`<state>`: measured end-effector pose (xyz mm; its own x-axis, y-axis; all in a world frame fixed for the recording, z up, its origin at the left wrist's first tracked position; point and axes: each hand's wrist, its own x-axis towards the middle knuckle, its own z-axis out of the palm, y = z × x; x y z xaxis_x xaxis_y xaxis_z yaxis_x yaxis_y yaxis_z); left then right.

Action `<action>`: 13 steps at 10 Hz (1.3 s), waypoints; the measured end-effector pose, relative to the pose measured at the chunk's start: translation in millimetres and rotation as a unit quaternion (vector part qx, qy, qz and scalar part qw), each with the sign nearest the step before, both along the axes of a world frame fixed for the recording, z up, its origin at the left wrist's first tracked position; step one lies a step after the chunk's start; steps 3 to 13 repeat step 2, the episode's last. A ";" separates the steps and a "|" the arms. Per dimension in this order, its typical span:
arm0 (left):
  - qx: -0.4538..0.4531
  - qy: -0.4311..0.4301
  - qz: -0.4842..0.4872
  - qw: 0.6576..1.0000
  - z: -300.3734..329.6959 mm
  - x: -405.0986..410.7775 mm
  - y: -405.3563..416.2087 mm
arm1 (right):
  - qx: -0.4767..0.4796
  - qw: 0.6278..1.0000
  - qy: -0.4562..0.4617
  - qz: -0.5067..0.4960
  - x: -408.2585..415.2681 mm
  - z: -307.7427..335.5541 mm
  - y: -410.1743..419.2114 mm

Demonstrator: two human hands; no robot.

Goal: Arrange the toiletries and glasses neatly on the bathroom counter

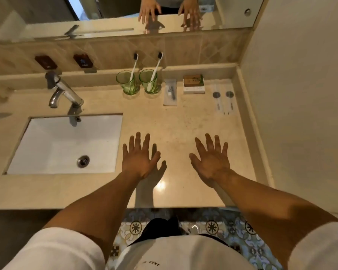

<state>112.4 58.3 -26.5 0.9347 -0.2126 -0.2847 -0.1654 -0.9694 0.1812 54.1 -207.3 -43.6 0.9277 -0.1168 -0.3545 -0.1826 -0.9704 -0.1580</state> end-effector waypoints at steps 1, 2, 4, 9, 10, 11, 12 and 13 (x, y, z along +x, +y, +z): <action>0.000 -0.004 0.034 0.999 17.4 -29.7 11.6 | 0.004 1.000 0.018 0.024 -17.5 -1.6 7.9; 0.006 -0.017 0.037 0.999 22.4 -50.6 21.0 | 0.010 0.999 0.015 0.030 -29.2 -2.2 13.0; 0.006 -0.017 0.037 0.999 22.4 -50.6 21.0 | 0.010 0.999 0.015 0.030 -29.2 -2.2 13.0; 0.006 -0.017 0.037 0.999 22.4 -50.6 21.0 | 0.010 0.999 0.015 0.030 -29.2 -2.2 13.0; 0.006 -0.017 0.037 0.999 22.4 -50.6 21.0 | 0.010 0.999 0.015 0.030 -29.2 -2.2 13.0; 0.006 -0.017 0.037 0.999 22.4 -50.6 21.0 | 0.010 0.999 0.015 0.030 -29.2 -2.2 13.0; 0.006 -0.017 0.037 0.999 22.4 -50.6 21.0 | 0.010 0.999 0.015 0.030 -29.2 -2.2 13.0; 0.006 -0.017 0.037 0.999 22.4 -50.6 21.0 | 0.010 0.999 0.015 0.030 -29.2 -2.2 13.0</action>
